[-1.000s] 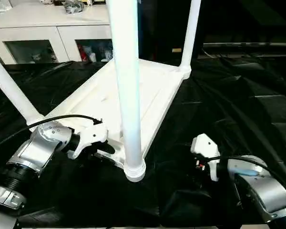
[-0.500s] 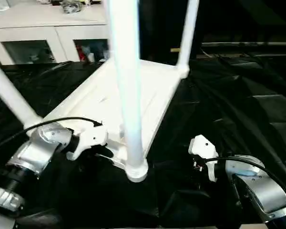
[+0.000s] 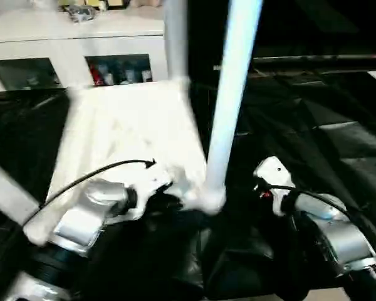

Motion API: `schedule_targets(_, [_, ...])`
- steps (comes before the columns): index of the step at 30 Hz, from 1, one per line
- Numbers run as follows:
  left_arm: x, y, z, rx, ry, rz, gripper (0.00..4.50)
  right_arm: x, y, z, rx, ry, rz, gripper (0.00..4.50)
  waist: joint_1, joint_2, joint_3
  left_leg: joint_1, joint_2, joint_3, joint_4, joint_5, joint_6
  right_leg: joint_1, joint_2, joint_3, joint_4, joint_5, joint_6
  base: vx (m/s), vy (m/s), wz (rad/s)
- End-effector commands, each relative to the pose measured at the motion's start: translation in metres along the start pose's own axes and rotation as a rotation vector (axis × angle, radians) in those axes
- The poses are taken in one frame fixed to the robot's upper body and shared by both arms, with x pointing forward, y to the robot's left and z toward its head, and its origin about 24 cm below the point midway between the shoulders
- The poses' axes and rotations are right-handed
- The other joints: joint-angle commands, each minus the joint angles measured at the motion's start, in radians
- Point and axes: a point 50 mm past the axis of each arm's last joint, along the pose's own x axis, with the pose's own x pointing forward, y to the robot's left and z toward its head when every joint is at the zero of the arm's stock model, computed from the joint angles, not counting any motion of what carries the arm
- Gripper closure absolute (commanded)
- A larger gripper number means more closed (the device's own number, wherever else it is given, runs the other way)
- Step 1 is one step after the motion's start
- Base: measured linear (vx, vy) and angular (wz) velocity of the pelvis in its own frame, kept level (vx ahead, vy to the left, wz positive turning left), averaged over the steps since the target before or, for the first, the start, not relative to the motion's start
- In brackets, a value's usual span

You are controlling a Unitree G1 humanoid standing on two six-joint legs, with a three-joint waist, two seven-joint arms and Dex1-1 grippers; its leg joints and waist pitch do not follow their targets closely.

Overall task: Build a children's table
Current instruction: Rotate table base

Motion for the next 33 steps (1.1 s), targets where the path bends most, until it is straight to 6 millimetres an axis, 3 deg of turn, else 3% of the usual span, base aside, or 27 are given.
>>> schedule_targets(1, [0.002,-0.003,-0.019,-0.046,0.068,0.044,4.42,0.006,0.005,0.003,-0.018,-0.010,0.029,0.00,0.014,-0.023,-0.049,-0.011,0.022,-0.005,-0.069,-0.142,0.067,0.046,-0.065,0.037,-0.093,-0.232,-0.205,0.000,0.000,0.00])
schedule_targets(3, [0.003,-0.006,-0.013,0.000,0.024,0.012,4.48,0.005,0.005,0.002,-0.020,-0.008,0.034,0.00,0.013,-0.024,-0.050,-0.010,0.024,-0.005,-0.069,-0.135,0.071,0.043,-0.063,0.037,-0.093,-0.209,-0.207,0.000,0.000,0.00])
schedule_targets(7, [0.003,-0.009,-0.013,0.037,0.001,-0.020,4.48,0.005,0.007,0.002,-0.026,-0.015,0.048,0.00,0.015,-0.017,-0.052,-0.008,0.025,-0.005,-0.069,-0.126,0.078,0.043,-0.062,0.037,-0.089,-0.152,-0.221,0.000,0.000,0.00])
schedule_targets(9, [0.003,-0.010,-0.013,0.055,-0.012,-0.038,4.48,0.004,0.007,0.004,-0.023,-0.029,0.061,0.00,0.016,-0.021,-0.052,-0.008,0.026,-0.005,-0.070,-0.128,0.081,0.044,-0.063,0.037,-0.087,-0.133,-0.228,0.000,0.000,0.00])
schedule_targets(12, [0.003,-0.011,-0.015,0.081,-0.019,-0.069,4.48,0.004,0.008,0.006,-0.017,-0.049,0.083,0.00,0.017,-0.020,-0.053,-0.007,0.027,-0.005,-0.069,-0.127,0.083,0.044,-0.065,0.038,-0.087,-0.125,-0.230,0.000,0.000,0.00])
schedule_targets(13, [0.004,-0.011,-0.017,0.096,-0.020,-0.087,4.48,0.003,0.008,0.006,-0.021,-0.048,0.094,0.00,0.019,-0.026,-0.051,-0.008,0.027,-0.004,-0.070,-0.125,0.084,0.045,-0.065,0.038,-0.085,-0.124,-0.230,0.000,0.000,0.00])
schedule_targets(16, [0.006,-0.005,-0.015,0.101,-0.024,-0.047,4.48,0.002,0.007,0.006,-0.026,-0.044,0.097,0.00,0.023,-0.027,-0.050,-0.005,0.028,-0.002,-0.070,-0.136,0.081,0.041,-0.066,0.039,-0.089,-0.150,-0.225,0.000,0.000,0.00])
schedule_targets(19, [0.006,0.000,-0.012,0.093,-0.033,-0.031,3.93,0.002,0.006,0.007,-0.026,-0.049,0.098,0.00,0.034,-0.026,-0.048,0.000,0.029,0.000,-0.072,-0.147,0.070,0.037,-0.066,0.041,-0.092,-0.184,-0.217,0.000,0.000,0.00])
schedule_targets(22, [0.003,-0.002,-0.012,0.064,-0.017,-0.078,3.81,0.002,0.007,0.009,-0.029,-0.054,0.104,0.00,0.037,-0.028,-0.048,-0.002,0.030,-0.001,-0.074,-0.145,0.060,0.039,-0.067,0.041,-0.089,-0.188,-0.211,0.000,0.000,0.00])
schedule_targets(29, [0.005,0.001,-0.014,0.080,-0.017,-0.062,3.81,0.002,0.009,0.009,-0.027,-0.065,0.120,0.00,0.038,-0.027,-0.052,-0.005,0.029,-0.002,-0.070,-0.107,0.072,0.042,-0.067,0.040,-0.083,-0.114,-0.223,0.000,0.000,0.00])
schedule_targets(31, [0.005,0.001,-0.013,0.069,-0.035,-0.064,3.81,0.002,0.009,0.010,-0.026,-0.068,0.123,0.00,0.038,-0.026,-0.052,-0.004,0.030,-0.002,-0.071,-0.116,0.072,0.042,-0.067,0.040,-0.083,-0.111,-0.226,0.000,0.000,0.00])
schedule_targets(32, [0.005,0.001,-0.012,0.068,-0.044,-0.067,3.81,0.002,0.008,0.010,-0.026,-0.069,0.126,0.00,0.037,-0.031,-0.051,-0.004,0.029,-0.001,-0.072,-0.124,0.071,0.042,-0.066,0.040,-0.085,-0.120,-0.226,0.000,0.000,0.00])
schedule_targets(33, [0.005,0.000,-0.011,0.068,-0.050,-0.069,3.98,0.002,0.008,0.009,-0.025,-0.070,0.127,0.00,0.038,-0.029,-0.049,-0.003,0.029,-0.001,-0.073,-0.134,0.069,0.041,-0.068,0.040,-0.086,-0.140,-0.223,0.000,0.000,0.00])
